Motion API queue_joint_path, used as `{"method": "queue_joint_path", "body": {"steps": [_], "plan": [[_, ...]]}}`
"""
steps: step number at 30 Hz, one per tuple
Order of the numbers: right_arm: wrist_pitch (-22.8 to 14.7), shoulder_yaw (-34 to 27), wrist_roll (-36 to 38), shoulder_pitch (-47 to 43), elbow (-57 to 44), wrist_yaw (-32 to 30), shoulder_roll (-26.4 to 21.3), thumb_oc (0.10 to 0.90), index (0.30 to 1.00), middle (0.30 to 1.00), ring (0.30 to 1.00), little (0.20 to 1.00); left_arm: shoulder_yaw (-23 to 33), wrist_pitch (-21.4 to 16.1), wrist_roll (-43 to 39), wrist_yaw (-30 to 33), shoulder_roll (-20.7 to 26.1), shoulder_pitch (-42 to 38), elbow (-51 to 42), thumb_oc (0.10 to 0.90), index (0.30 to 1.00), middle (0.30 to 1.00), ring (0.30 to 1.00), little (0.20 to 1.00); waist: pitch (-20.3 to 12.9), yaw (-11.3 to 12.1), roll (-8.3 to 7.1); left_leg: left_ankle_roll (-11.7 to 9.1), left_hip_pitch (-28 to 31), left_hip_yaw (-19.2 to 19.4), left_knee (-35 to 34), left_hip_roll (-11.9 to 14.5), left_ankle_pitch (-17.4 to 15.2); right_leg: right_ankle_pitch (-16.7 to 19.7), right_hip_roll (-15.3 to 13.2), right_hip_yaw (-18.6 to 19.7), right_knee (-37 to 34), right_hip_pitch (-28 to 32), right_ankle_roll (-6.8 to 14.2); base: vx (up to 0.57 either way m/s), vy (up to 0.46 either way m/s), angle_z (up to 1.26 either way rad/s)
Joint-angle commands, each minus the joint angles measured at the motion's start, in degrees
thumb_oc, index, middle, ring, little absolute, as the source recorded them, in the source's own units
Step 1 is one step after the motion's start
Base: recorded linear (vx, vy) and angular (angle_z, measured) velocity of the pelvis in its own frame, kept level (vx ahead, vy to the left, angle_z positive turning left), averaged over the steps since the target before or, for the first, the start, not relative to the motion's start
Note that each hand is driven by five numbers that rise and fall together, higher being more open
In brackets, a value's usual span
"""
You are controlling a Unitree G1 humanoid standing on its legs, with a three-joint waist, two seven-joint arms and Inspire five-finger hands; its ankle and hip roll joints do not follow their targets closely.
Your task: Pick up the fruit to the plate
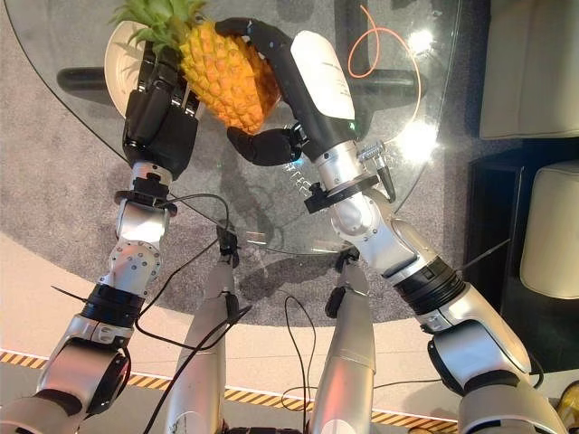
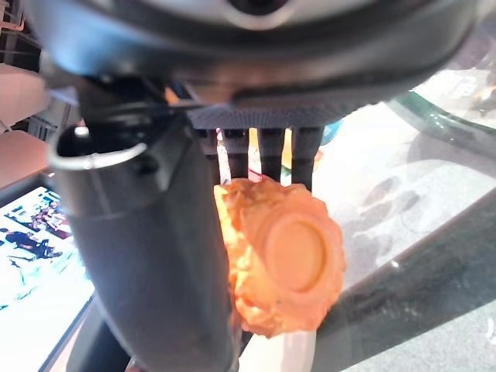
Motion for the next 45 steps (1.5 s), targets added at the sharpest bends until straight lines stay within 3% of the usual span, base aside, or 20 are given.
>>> {"method": "queue_joint_path", "body": {"steps": [1,20,36,45], "plan": [[-6.91,4.0,-0.67,-6.38,-11.61,1.69,-1.77,0.1,0.3,0.3,0.3,0.2,0.02,-5.01,0.66,-6.19,1.33,-5.16,-12.01,0.8,0.9,0.9,0.9,0.9,-1.25,0.7,-1.1,-1.83,-0.78,-0.49,3.17,0.87,-2.86,3.69,-0.47,-1.01,-7.07,4.08,3.3,0.0,0.0,0.0],[-6.98,4.68,-0.75,-6.85,-10.86,3.97,-2.92,0.1,0.3,0.3,0.3,0.2,0.0,-6.69,2.75,-5.11,1.95,-5.36,-12.19,0.8,0.9,0.9,0.9,0.9,-1.25,0.75,-1.21,-1.78,-1.15,-0.9,3.64,0.47,-3.01,3.49,-0.25,-0.99,-6.67,3.78,3.21,0.0,0.0,0.0],[-6.08,0.41,0.06,-4.95,-10.33,-3.09,-1.47,0.1,0.3,0.3,0.3,0.2,0.16,-6.41,5.84,-4.55,2.05,-6.06,-11.78,0.8,0.9,0.9,0.9,0.9,-1.25,0.31,-1.14,-1.71,-1.27,-0.71,3.93,0.4,-3.25,3.45,-0.08,-0.61,-6.63,3.53,3.13,0.0,0.0,0.0],[-4.36,-3.21,-2.07,-3.79,-9.65,-6.5,0.03,0.1,0.3,0.3,0.3,0.2,1.92,-9.79,10.43,-0.76,0.96,-6.45,-11.66,0.8,0.9,0.9,0.9,0.9,-1.25,0.19,-1.1,-1.59,-0.98,-0.54,3.8,0.39,-3.37,3.37,-0.06,-0.48,-6.46,3.47,3.08,0.0,0.0,0.0]]}}
